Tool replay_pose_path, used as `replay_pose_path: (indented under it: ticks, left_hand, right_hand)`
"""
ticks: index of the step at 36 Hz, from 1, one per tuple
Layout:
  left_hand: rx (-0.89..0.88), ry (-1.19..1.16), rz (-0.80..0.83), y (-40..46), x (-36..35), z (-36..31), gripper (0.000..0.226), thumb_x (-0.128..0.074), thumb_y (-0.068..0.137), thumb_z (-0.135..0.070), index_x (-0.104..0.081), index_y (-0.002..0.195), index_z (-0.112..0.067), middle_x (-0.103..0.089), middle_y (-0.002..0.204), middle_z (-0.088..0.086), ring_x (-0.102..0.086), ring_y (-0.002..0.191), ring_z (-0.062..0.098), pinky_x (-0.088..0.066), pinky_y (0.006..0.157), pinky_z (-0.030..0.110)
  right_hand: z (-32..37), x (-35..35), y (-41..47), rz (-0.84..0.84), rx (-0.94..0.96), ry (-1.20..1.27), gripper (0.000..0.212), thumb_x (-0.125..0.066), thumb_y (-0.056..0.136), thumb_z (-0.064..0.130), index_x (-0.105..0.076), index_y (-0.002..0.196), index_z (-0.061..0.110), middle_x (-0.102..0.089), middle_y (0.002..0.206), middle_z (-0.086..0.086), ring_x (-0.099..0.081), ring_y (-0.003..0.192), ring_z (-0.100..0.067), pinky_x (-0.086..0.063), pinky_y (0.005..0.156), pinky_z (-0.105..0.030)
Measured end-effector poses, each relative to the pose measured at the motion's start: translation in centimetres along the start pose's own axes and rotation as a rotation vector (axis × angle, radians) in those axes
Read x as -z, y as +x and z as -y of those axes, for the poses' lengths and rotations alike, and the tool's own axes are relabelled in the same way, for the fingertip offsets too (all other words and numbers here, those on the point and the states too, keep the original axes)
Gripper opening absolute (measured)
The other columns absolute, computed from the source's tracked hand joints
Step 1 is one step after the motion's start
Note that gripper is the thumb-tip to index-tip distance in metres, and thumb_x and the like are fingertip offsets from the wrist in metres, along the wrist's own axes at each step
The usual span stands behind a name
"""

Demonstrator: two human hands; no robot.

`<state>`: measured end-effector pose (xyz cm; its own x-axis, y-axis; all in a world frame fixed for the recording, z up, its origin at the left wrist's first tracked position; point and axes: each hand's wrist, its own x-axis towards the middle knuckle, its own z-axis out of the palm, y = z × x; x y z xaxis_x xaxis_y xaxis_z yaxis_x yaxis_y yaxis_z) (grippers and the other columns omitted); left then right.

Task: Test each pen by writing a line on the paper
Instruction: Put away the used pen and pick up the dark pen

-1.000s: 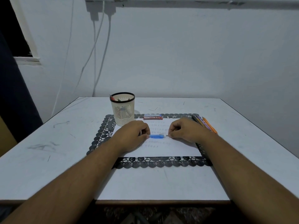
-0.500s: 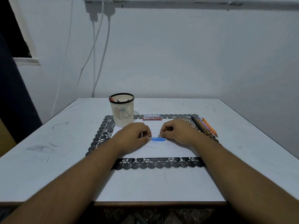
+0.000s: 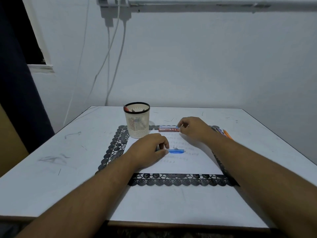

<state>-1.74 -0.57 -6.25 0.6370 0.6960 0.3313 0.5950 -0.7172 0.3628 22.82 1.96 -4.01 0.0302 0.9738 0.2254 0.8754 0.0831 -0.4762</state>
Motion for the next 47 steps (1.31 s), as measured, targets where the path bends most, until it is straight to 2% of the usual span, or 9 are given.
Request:
replay_pose_path:
  ticks: [6,19,24,28,31,34,39,42,47]
  left_hand:
    - [0.012,-0.029,-0.008,-0.2,0.2,0.1,0.010,-0.068,0.094,-0.041,-0.066,0.103,-0.035,-0.058,0.093,-0.016,-0.055,0.082,0.002,-0.047,0.069,0.025]
    - [0.020,-0.027,0.013,0.0,0.5,-0.3,0.007,-0.068,0.094,-0.040,-0.067,0.098,-0.033,-0.060,0.092,-0.013,-0.056,0.081,0.005,-0.051,0.071,0.031]
    - [0.031,-0.044,-0.002,-0.2,0.6,-0.4,0.010,-0.068,0.094,-0.042,-0.067,0.097,-0.033,-0.061,0.091,-0.013,-0.056,0.080,0.005,-0.051,0.070,0.032]
    - [0.033,-0.052,-0.004,-0.2,0.8,-0.5,0.012,-0.068,0.094,-0.043,-0.067,0.097,-0.032,-0.062,0.090,-0.012,-0.057,0.082,0.006,-0.052,0.072,0.034]
    - [0.038,-0.061,-0.019,-0.3,0.9,-0.5,0.012,-0.067,0.094,-0.044,-0.067,0.097,-0.032,-0.061,0.091,-0.012,-0.056,0.083,0.006,-0.053,0.073,0.035]
    - [0.036,-0.071,-0.040,-0.3,0.8,-0.4,0.012,-0.068,0.093,-0.044,-0.066,0.096,-0.032,-0.060,0.090,-0.013,-0.055,0.084,0.005,-0.053,0.073,0.035]
    - [0.038,-0.094,-0.103,-0.7,0.7,-0.5,0.015,-0.069,0.092,-0.043,-0.062,0.103,-0.038,-0.057,0.099,-0.019,-0.051,0.093,0.001,-0.050,0.077,0.030]
    - [-0.014,-0.062,-0.178,-0.5,1.1,-0.5,0.021,-0.070,0.093,-0.036,-0.062,0.113,-0.035,-0.055,0.110,-0.019,-0.048,0.099,0.000,-0.047,0.085,0.027]
    - [-0.045,0.053,-0.305,0.4,1.5,0.3,0.040,-0.070,0.095,-0.031,-0.061,0.133,-0.023,-0.057,0.129,-0.005,-0.050,0.119,0.014,-0.042,0.096,0.029]
  right_hand:
    - [-0.1,-0.9,1.5,0.053,0.050,-0.107,0.012,-0.068,0.091,0.027,-0.075,0.101,0.030,-0.063,0.095,0.012,-0.061,0.089,-0.010,-0.055,0.081,-0.036]
    - [-0.5,-1.2,1.1,0.051,-0.009,0.033,0.005,-0.076,0.086,0.028,-0.071,0.087,0.029,-0.070,0.089,0.011,-0.064,0.082,-0.010,-0.049,0.065,-0.027]
    - [-0.6,-1.0,0.4,0.007,0.001,0.099,0.007,-0.075,0.085,0.020,-0.072,0.085,0.026,-0.071,0.083,0.007,-0.059,0.069,-0.009,-0.043,0.055,-0.020]
    - [-1.1,-0.7,0.1,0.009,0.045,0.093,0.009,-0.074,0.088,0.025,-0.071,0.095,0.029,-0.069,0.086,0.009,-0.057,0.067,-0.007,-0.042,0.056,-0.021]
    - [-1.0,-0.4,0.0,0.057,0.084,0.022,0.016,-0.076,0.090,0.034,-0.073,0.105,0.030,-0.066,0.091,0.012,-0.058,0.076,-0.007,-0.044,0.063,-0.024]
    - [-0.6,-0.3,0.0,0.069,0.087,-0.018,0.011,-0.077,0.091,0.033,-0.076,0.099,0.026,-0.064,0.093,0.015,-0.057,0.081,-0.007,-0.041,0.064,-0.024]
    - [0.0,-0.5,-0.6,0.025,0.050,0.072,0.004,-0.073,0.088,0.024,-0.073,0.088,0.028,-0.069,0.083,0.009,-0.059,0.068,-0.010,-0.045,0.055,-0.022]
    - [0.4,0.0,-1.1,-0.041,0.071,0.156,0.006,-0.072,0.090,0.023,-0.074,0.090,0.029,-0.071,0.084,0.007,-0.062,0.074,-0.013,-0.047,0.064,-0.028]
    - [1.8,0.8,-2.8,-0.104,0.140,0.350,0.006,-0.074,0.095,0.026,-0.078,0.099,0.029,-0.071,0.086,0.009,-0.057,0.071,0.000,-0.041,0.063,-0.018]
